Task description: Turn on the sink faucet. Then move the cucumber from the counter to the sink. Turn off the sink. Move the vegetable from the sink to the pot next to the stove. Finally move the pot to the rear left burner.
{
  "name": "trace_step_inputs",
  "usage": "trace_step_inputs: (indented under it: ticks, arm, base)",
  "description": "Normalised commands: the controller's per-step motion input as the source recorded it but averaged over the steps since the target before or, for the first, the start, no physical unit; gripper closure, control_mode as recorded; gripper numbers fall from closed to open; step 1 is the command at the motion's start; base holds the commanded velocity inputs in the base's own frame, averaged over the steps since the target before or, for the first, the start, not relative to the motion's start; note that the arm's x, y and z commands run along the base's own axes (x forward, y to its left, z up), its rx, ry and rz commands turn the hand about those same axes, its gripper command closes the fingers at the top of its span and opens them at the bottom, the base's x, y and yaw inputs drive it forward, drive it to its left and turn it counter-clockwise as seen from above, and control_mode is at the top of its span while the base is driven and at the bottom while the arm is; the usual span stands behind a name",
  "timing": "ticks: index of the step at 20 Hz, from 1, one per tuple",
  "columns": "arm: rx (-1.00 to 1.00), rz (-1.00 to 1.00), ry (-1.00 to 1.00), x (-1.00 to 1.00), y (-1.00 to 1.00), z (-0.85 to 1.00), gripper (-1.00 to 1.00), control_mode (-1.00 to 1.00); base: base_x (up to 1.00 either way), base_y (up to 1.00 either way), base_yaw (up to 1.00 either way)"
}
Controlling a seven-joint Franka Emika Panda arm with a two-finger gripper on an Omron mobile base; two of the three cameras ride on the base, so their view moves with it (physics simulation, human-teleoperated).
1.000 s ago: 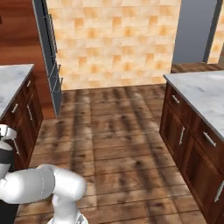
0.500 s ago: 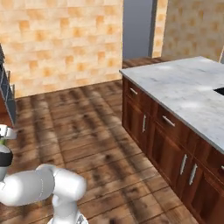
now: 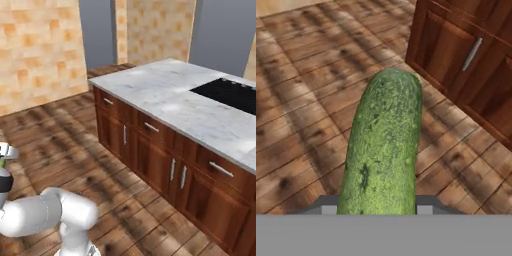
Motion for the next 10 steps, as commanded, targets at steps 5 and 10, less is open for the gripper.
trace_step_inputs:
  ticks: [5,10]
  arm:
    - [0.00,0.00,0.00,0.00,0.00,0.00,1.00,1.00]
    - [0.00,0.00,0.00,0.00,0.00,0.00,1.00,1.00]
  base:
    - [0.06,-0.03,-0.45]
    - [0.05,0.01,-0.45]
